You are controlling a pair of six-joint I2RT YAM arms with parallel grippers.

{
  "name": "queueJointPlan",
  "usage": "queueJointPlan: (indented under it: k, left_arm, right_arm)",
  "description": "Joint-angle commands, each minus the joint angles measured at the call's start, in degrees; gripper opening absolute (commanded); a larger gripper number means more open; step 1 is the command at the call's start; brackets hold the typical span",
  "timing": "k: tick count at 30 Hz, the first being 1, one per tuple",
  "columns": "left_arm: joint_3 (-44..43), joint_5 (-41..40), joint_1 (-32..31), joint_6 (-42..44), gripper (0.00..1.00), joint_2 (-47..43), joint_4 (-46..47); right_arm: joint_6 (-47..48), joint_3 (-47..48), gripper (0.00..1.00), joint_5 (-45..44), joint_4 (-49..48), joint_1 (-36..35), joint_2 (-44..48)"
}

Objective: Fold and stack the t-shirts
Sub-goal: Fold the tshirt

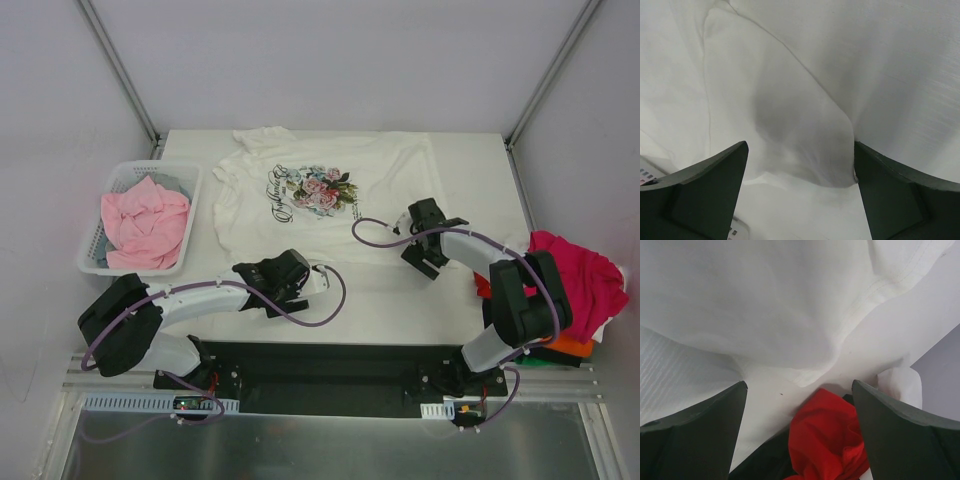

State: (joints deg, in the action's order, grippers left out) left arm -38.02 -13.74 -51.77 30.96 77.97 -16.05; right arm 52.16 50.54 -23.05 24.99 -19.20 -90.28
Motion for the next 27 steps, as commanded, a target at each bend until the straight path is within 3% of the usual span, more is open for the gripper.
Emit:
queueJointPlan:
  k: [1,8,27]
  left_arm:
    - [1.9,-1.1,-0.2,0.4,0.85,1.1,-0.5]
    - [2.2,-1.2,-0.2,0.0,0.86,1.0,-0.5]
    - [2.8,0.3,-0.2,-1.1,0.84,2.7,-0.5]
  right_arm:
    - [1.7,0.7,0.89,1.9,-0.7,2.9,-0.4]
    - [2.6,4.7,0.88,12.0,3.6,8.4,-4.1]
    - [5.7,9.1,0.75,24.3,10.7,12.3,-9.7]
